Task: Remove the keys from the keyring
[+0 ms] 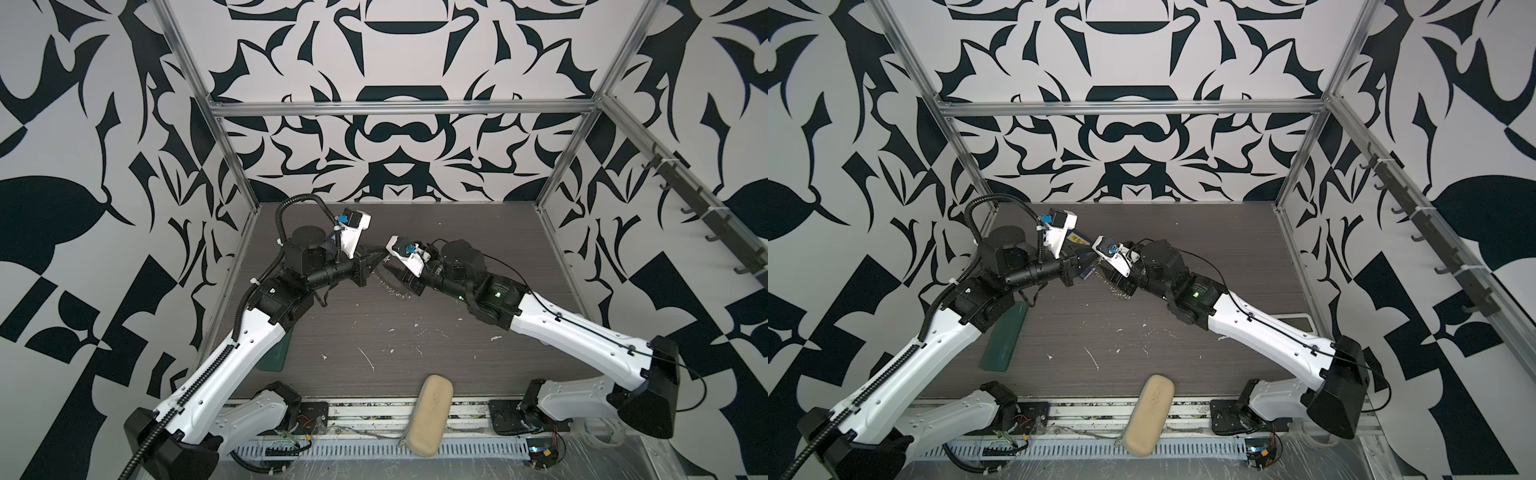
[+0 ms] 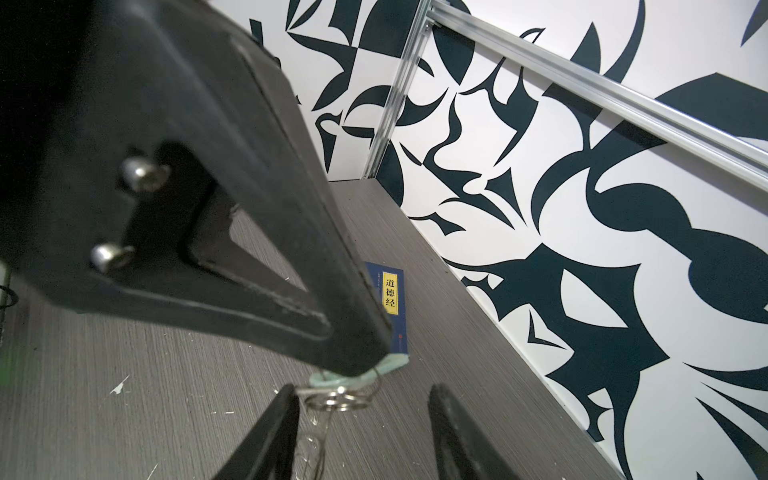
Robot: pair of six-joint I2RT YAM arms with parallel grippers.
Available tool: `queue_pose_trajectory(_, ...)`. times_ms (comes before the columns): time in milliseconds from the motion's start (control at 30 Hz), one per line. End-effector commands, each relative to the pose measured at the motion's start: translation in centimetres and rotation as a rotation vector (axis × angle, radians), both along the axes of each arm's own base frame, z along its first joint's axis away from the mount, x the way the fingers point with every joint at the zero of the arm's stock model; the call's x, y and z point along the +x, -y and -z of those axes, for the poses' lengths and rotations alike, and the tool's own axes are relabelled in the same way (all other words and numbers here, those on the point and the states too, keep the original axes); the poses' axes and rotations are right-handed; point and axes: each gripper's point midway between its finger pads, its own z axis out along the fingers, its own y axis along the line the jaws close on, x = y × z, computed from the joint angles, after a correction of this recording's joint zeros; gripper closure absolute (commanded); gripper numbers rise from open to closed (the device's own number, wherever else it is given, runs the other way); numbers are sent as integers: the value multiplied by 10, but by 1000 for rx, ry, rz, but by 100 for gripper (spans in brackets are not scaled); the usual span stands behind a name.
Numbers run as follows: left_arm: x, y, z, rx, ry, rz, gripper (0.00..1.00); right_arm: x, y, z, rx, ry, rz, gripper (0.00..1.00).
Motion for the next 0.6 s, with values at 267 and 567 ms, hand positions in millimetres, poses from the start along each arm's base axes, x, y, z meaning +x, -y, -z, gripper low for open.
queue_pose_trajectory(267, -3, -2, -28, -38, 66, -3, 100, 7, 6, -35, 68, 65, 61, 47)
queue_pose_trajectory(567, -3, -2, -28, -36, 68, -5, 100, 7, 13, -39, 67, 70, 82, 57)
